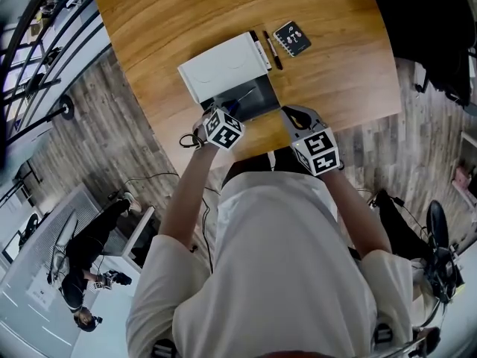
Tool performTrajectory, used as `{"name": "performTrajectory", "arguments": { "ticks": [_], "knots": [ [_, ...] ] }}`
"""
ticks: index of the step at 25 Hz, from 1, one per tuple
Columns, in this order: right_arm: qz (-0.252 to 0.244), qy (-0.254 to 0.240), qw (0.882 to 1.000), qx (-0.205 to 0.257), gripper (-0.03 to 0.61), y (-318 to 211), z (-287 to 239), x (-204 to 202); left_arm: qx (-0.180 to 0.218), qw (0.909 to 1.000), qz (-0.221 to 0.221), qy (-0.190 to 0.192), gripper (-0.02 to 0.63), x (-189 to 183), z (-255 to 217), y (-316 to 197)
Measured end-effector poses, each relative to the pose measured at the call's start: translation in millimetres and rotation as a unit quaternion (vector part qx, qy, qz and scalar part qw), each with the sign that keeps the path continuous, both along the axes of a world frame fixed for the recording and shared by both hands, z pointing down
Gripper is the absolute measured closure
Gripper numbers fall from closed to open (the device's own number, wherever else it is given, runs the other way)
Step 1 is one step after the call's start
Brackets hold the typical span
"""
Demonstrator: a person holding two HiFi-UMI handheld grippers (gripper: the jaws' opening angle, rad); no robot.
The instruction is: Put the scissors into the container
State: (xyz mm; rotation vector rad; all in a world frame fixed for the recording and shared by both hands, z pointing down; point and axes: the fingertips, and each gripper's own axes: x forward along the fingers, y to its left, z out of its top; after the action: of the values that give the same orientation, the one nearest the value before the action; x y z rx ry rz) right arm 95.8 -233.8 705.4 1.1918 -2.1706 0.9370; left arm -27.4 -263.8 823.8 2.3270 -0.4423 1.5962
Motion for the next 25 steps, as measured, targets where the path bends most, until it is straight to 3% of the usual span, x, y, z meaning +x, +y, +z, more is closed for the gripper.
{"name": "performTrajectory", "arguments": {
  "ticks": [7,25],
  "knots": [
    [-0.008,-0.002,1.0,0.008,0.566,3,-1,6,0.01,0.9997,-0.019,-0.008,0.528,-1,-2,-2],
    [-0.066,0.003,0.996,0.051,0.566,30,-33,6,0.049,0.9935,-0.097,-0.032,0.515,-37,-35,34]
  ]
}}
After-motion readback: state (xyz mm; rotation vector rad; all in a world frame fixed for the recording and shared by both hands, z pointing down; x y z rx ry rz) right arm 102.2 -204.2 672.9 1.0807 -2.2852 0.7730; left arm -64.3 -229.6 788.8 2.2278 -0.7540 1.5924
